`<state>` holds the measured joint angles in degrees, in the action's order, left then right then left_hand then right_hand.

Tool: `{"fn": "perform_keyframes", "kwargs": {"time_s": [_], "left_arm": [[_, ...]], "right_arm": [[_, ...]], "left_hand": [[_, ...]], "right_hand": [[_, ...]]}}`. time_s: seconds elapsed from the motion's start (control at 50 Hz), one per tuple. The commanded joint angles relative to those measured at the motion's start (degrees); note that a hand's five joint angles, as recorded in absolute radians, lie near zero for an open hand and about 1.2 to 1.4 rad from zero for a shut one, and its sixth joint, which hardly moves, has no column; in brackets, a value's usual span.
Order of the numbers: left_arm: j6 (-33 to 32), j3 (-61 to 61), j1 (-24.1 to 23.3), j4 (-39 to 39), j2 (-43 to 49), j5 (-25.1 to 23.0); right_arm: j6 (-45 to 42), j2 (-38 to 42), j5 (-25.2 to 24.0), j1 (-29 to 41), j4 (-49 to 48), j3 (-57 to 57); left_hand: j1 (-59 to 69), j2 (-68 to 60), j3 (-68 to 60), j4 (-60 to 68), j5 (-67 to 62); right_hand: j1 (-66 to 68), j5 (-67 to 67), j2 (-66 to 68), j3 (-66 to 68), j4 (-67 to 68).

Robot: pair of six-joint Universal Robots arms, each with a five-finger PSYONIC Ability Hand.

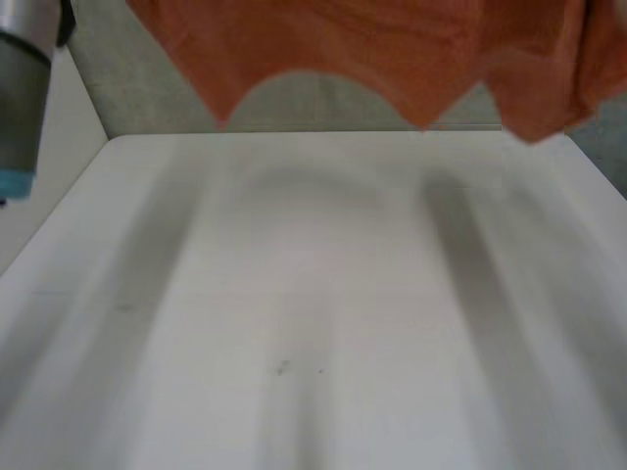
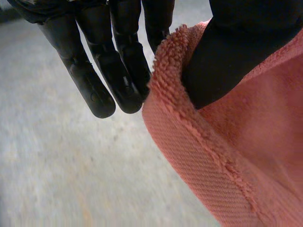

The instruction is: Fold the laundry

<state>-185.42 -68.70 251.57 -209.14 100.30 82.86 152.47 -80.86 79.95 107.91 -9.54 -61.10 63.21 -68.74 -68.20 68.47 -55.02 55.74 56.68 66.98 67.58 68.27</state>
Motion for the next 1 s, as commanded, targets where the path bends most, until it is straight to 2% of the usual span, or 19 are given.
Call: {"fn": "perform_keyframes", "kwargs": {"time_s": [0.02, 0.08, 0.18, 0.32, 0.4, 0.42, 0.46, 0.62, 0.66, 0.7, 0.84, 0.92, 1.0], "left_arm": [[0.32, -15.57, 1.47, 0.92, -0.19, -0.24], [0.06, -21.64, 2.26, 0.75, 0.25, -0.51], [0.23, -28.50, 4.45, 0.57, 0.95, -1.56], [0.14, -33.42, 4.55, 0.84, 4.20, -2.35], [0.14, -34.57, 4.90, 0.75, 4.38, -2.35], [0.14, -34.66, 5.07, 0.66, 4.38, -2.35], [0.14, -34.66, 5.42, 0.75, 4.38, -2.26], [0.14, -34.75, 8.50, 0.84, 3.94, -2.35], [0.23, -34.75, 9.03, 0.92, 3.76, -2.26], [0.23, -34.75, 9.98, 0.92, 3.24, -2.26], [0.14, -34.83, 11.84, 0.93, 1.30, -2.26], [0.14, -34.75, 12.81, 0.92, 0.69, -2.26], [0.06, -34.57, 13.16, 0.84, 0.60, -2.35]], "right_arm": [[-0.68, 0.01, -4.54, -0.33, 11.20, -14.47], [-0.59, 0.79, -4.63, -0.33, 12.27, -20.10], [-0.50, 6.93, -4.54, 0.02, 12.18, -27.22], [0.64, 14.06, -4.54, 0.46, 12.18, -29.69], [2.22, 15.56, -4.54, 0.46, 11.65, -29.69], [3.61, 15.56, -4.54, 0.29, 10.69, -29.95], [5.46, 15.56, -4.45, 0.02, 9.55, -30.22], [13.54, 9.25, -4.72, -0.77, 5.16, -34.60], [15.05, 7.13, -5.86, -1.47, 3.40, -36.72], [15.32, 5.90, -9.09, -4.79, 2.60, -38.13], [12.51, 5.89, -16.66, -10.87, 4.18, -36.99], [5.31, 6.86, -19.92, -13.86, 7.69, -35.85], [-3.65, 9.93, -20.01, -15.27, 11.20, -34.88]], "left_hand": [[16.79, -11.26, -11.80, 11.53, -14.98], [16.79, -11.26, -11.80, 11.53, -14.98], [16.79, -11.26, -11.80, 11.53, -14.98], [16.79, -11.26, -11.80, 11.53, -14.98], [16.79, -11.26, -11.80, 11.53, -14.98], [16.79, -11.26, -11.80, 11.53, -14.98], [16.79, -11.26, -11.80, 11.53, -14.98], [16.79, -11.26, -11.80, 11.53, -14.98], [16.79, -11.26, -11.80, 11.53, -14.98], [16.79, -11.26, -11.80, 11.53, -14.98], [16.79, -11.26, -11.80, 11.53, -14.98], [16.79, -11.26, -11.80, 11.53, -14.98], [16.79, -11.26, -11.80, 11.53, -14.98]], "right_hand": [[24.26, 13.32, 13.02, 12.42, 11.73], [24.26, 13.32, 13.02, 12.42, 11.73], [24.26, 13.32, 13.02, 12.42, 11.73], [24.26, 13.32, 13.02, 12.42, 11.73], [2.33, -8.61, -8.91, -9.51, -10.20], [-7.54, -18.48, -18.78, -19.38, -20.07], [-15.85, -26.79, -27.09, -27.69, -28.38], [-22.59, -33.53, -33.83, -34.43, -35.12], [-23.45, -34.39, -34.69, -35.29, -35.98], [-23.11, -34.05, -34.35, -34.95, -35.64], [-22.44, -33.38, -33.68, -34.28, -34.97], [-21.94, -32.88, -33.18, -33.78, -34.47], [-21.10, -32.04, -32.34, -32.94, -33.63]]}}
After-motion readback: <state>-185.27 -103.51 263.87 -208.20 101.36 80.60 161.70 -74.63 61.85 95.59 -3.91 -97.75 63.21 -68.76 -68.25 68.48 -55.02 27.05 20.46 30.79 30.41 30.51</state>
